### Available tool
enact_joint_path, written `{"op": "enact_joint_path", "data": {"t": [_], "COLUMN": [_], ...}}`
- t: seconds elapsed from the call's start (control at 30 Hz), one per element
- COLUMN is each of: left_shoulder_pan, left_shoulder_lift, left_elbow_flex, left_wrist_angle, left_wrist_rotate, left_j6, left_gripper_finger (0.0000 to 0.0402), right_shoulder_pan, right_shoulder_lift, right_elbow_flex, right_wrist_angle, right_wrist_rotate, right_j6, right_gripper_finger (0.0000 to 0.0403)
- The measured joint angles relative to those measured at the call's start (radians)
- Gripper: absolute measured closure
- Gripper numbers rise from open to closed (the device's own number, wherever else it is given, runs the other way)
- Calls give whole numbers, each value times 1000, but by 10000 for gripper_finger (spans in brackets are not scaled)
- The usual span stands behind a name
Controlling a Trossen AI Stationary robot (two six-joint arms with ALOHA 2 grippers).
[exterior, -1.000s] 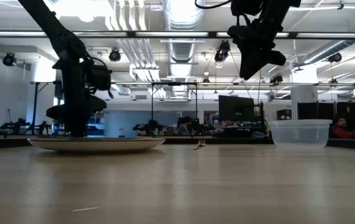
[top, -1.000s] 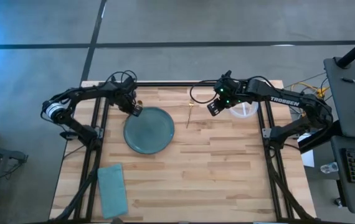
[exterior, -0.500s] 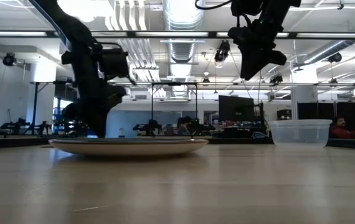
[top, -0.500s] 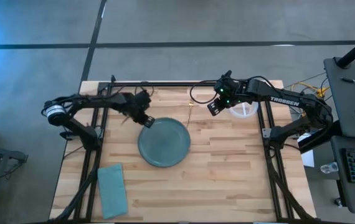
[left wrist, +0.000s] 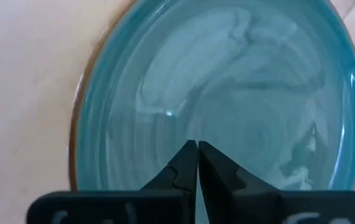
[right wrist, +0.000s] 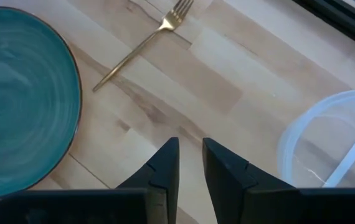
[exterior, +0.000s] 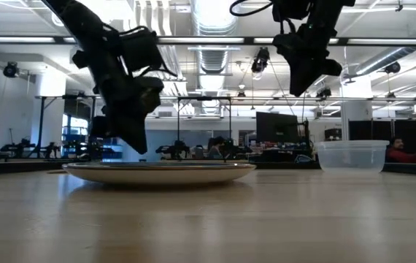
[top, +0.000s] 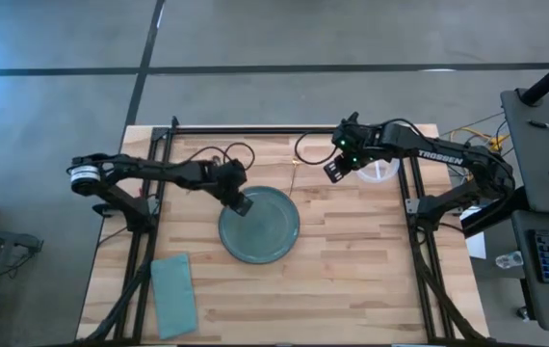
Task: Set table place
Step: Move the plate to the center of the table
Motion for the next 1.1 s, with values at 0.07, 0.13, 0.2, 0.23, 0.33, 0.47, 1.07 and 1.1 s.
{"op": "enact_joint_path", "data": {"t": [0.07,0.13,0.2,0.23,0.33,0.47,1.07,1.1], "left_shoulder_pan": [-4,8,39,62,138,212,87,77], "left_shoulder_lift": [-21,-40,-43,-41,-10,62,202,200], "left_elbow_flex": [12,23,31,34,42,37,107,106], "left_wrist_angle": [1,10,8,6,13,11,47,47], "left_wrist_rotate": [-62,-121,-173,-183,-190,-143,-26,-29], "left_j6": [0,10,36,51,78,81,37,26], "left_gripper_finger": [402,402,402,402,402,402,402,402], "right_shoulder_pan": [6,8,8,8,8,8,8,8], "right_shoulder_lift": [0,0,0,0,0,0,0,0], "right_elbow_flex": [0,0,0,0,0,0,-5,-5], "right_wrist_angle": [1,4,7,9,13,19,8,6], "right_wrist_rotate": [0,0,0,0,0,0,1,1], "right_j6": [0,0,0,0,0,1,10,10], "right_gripper_finger": [339,340,340,339,340,339,342,342]}}
